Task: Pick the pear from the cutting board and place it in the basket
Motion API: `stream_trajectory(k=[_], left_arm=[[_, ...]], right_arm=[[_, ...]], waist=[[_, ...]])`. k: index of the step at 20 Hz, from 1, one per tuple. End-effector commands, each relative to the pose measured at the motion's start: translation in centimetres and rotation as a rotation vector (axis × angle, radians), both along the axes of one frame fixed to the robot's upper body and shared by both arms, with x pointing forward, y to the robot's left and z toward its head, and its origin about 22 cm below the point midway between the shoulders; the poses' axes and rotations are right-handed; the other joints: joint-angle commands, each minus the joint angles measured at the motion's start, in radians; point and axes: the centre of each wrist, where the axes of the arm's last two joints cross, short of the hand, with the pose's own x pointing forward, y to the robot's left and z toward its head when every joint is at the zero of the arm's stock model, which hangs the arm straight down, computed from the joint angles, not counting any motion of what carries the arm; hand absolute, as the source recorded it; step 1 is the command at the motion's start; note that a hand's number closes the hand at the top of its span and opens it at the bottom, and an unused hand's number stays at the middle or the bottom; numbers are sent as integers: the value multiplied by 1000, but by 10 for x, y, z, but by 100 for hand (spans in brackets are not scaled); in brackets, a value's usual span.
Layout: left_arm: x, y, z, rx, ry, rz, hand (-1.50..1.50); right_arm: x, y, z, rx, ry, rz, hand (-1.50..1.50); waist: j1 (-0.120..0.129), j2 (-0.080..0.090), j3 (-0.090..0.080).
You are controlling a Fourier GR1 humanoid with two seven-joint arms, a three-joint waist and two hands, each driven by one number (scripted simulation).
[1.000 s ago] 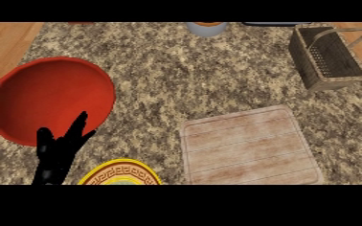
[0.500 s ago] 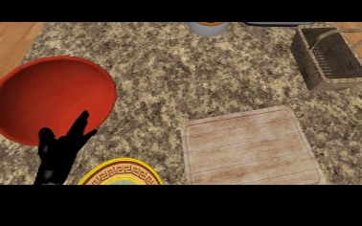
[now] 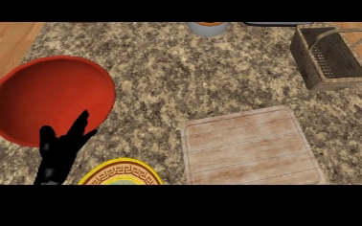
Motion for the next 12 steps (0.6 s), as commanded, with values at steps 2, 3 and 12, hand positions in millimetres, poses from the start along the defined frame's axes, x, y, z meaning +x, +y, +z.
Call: stream_trajectory(k=[2,3,12], left_arm=[[-7,2,-18,-12,99,18,0],[-10,5,-26,-12,92,13,0],[-18,-13,-25,-31,111,-1,0]], right_arm=[[9,-22,-30,23,14,0,150],[9,-28,-36,12,13,11,150],[-6,-68,-56,-273,112,-114,-150]], waist=[[0,10,-10],[2,11,-10],[4,11,-10]])
